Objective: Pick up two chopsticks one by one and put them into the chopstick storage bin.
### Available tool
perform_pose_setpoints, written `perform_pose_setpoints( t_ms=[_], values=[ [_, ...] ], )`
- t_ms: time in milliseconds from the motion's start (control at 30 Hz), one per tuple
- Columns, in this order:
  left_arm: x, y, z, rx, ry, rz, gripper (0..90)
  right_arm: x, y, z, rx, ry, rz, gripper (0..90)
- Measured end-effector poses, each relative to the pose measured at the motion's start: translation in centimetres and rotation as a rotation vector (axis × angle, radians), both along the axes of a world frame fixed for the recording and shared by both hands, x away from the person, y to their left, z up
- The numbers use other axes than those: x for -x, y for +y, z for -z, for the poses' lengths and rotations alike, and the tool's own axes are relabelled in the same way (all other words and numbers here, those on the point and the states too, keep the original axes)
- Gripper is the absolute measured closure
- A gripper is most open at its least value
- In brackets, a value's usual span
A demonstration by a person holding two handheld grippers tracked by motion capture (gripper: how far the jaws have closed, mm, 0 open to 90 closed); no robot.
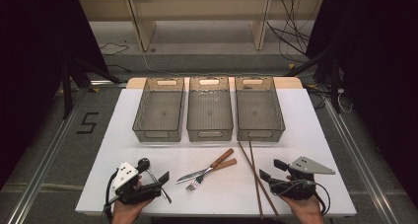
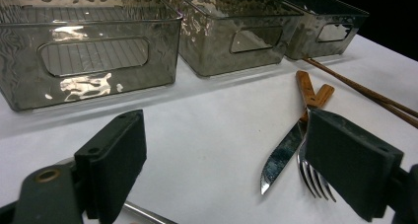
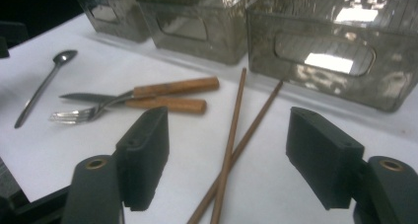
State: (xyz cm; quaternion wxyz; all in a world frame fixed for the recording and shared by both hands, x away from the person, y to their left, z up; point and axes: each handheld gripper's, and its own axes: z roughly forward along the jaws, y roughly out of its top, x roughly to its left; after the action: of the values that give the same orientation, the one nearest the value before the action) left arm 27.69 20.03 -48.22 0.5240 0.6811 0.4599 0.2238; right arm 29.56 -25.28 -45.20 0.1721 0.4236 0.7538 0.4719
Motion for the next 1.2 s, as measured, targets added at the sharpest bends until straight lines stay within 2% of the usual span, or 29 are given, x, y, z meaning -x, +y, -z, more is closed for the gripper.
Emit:
perform_pose_setpoints(
  t_ms=[33,67,100,133,200,300,367,500,533,600,667,867,900,967,1000,1200],
  values=[
    [0.0,0.0,0.0,-0.001,0.000,0.000,15.7,0.0,0.0,0.0,0.000,0.000,0.000,34.6],
    [0.0,0.0,0.0,-0.001,0.000,0.001,15.7,-0.1,0.1,0.0,0.032,0.026,-0.001,35.4],
    [0.0,0.0,0.0,-0.001,0.000,0.001,15.7,-0.1,0.1,0.0,0.032,0.026,-0.001,35.4],
    [0.0,0.0,0.0,-0.002,0.000,0.001,15.7,-0.2,0.2,-0.2,0.053,0.056,0.000,36.9],
    [0.0,0.0,0.0,-0.002,0.000,0.001,15.7,-0.3,0.3,-0.2,0.064,0.069,0.001,37.5],
    [0.0,0.0,0.0,-0.003,0.001,0.001,15.7,-0.5,0.5,-0.5,0.122,0.119,0.005,40.9],
    [0.0,0.0,0.0,-0.003,0.001,0.002,15.7,-0.6,0.5,-0.5,0.135,0.125,0.011,41.7],
    [0.0,-0.1,0.0,-0.003,0.000,0.002,15.7,-0.8,0.6,-0.5,0.157,0.182,0.007,45.7],
    [0.0,-0.1,0.0,-0.004,0.000,0.002,15.7,-0.9,0.8,-0.3,0.186,0.210,0.009,47.0],
    [0.0,-0.1,0.0,-0.003,0.000,0.003,15.7,-0.9,0.8,-0.3,0.194,0.223,0.006,47.9],
    [0.0,-0.1,0.0,-0.003,0.000,0.002,15.7,-1.1,1.2,0.0,0.220,0.259,-0.011,50.5],
    [0.0,-0.1,0.0,-0.005,-0.001,0.006,15.7,-1.2,2.1,0.4,0.273,0.314,-0.034,55.4],
    [0.0,-0.1,0.0,-0.004,-0.002,0.006,15.7,-1.4,2.4,0.5,0.292,0.340,-0.045,58.6],
    [0.0,-0.1,0.0,-0.004,-0.004,0.005,15.7,-1.4,2.5,0.6,0.302,0.342,-0.049,60.1],
    [0.0,-0.1,0.0,-0.005,-0.003,0.005,15.7,-1.6,2.7,0.7,0.316,0.360,-0.056,62.6],
    [0.0,-0.1,0.0,-0.004,-0.003,0.005,15.7,-2.0,3.2,1.3,0.354,0.397,-0.049,68.0]
  ],
)
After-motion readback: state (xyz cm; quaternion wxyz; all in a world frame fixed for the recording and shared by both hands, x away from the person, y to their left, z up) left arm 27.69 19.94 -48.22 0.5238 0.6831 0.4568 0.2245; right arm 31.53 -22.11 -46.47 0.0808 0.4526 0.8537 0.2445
